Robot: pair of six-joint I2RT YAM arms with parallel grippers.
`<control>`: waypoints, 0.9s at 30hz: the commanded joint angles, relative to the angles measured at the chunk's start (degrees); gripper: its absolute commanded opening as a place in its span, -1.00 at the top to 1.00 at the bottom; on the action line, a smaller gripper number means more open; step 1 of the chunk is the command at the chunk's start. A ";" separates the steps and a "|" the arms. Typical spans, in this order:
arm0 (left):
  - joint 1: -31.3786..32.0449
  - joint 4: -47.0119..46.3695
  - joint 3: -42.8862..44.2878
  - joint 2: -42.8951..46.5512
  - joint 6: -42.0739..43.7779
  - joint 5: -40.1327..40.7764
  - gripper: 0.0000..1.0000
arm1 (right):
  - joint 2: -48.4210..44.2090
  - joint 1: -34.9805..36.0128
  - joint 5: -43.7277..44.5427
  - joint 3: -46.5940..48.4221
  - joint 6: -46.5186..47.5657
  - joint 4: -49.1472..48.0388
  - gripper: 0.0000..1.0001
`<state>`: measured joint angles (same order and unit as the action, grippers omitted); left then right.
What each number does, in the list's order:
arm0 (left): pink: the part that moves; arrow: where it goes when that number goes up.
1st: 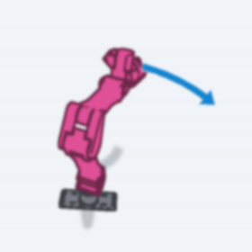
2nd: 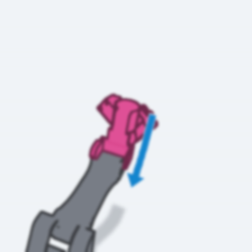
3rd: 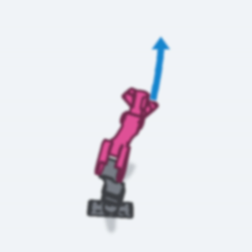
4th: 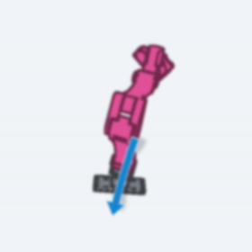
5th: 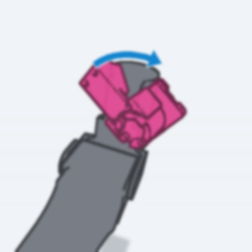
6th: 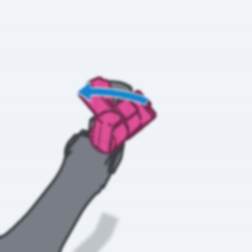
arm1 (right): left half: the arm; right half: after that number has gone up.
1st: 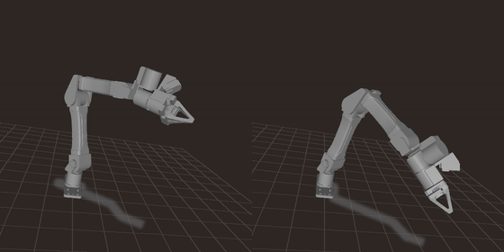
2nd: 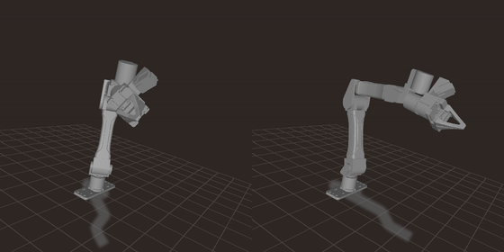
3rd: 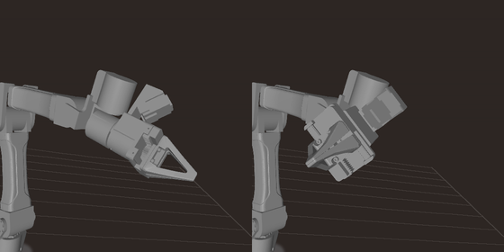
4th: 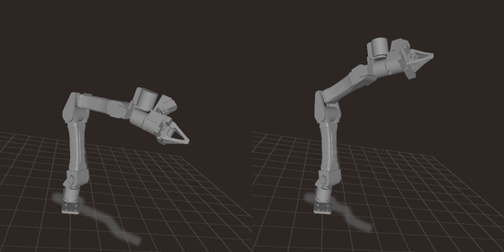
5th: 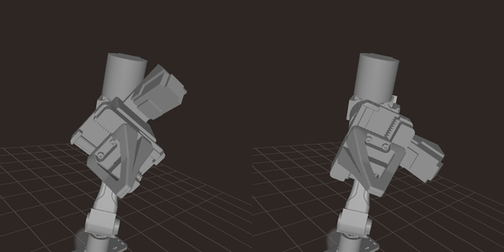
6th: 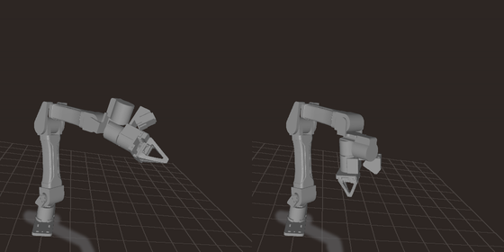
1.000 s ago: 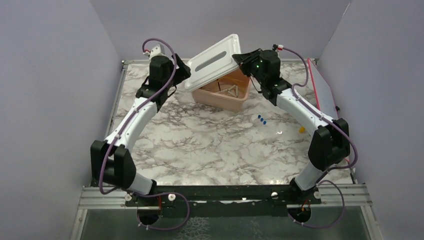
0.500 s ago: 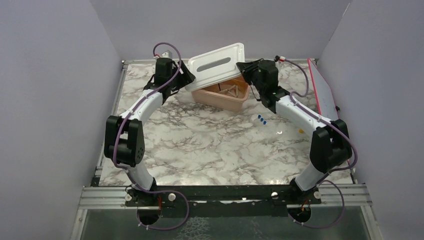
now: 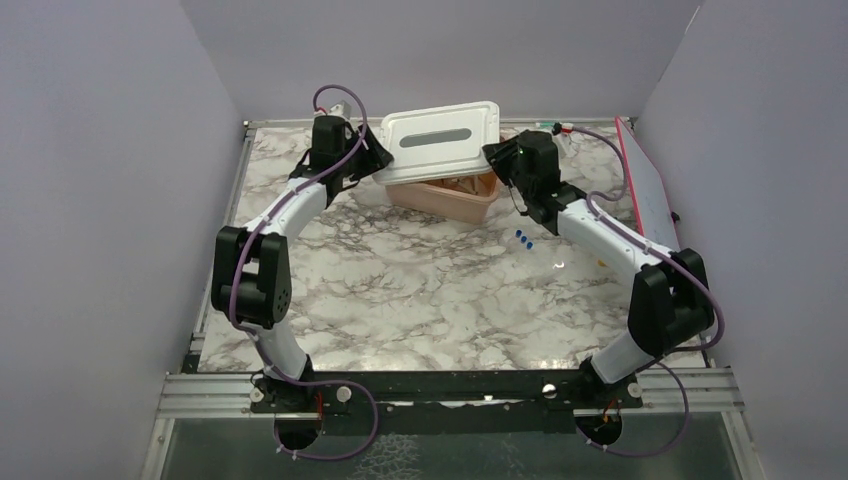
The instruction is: Organize the chemistry lab equipment
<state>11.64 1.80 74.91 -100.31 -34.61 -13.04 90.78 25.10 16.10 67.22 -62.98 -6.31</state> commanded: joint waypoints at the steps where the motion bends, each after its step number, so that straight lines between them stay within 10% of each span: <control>1: -0.08 -0.92 2.69 -0.84 2.73 -2.79 -0.18 | -3.72 -0.32 4.77 0.76 4.77 9.40 0.21; 27: -0.11 8.12 9.56 -4.50 9.48 -2.45 -0.20 | 5.23 -0.31 -6.00 12.15 32.22 26.72 -0.01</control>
<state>11.49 8.05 81.43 -103.37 -26.22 -15.99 94.19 25.02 12.75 77.56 -33.74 17.45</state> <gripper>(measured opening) 0.638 0.508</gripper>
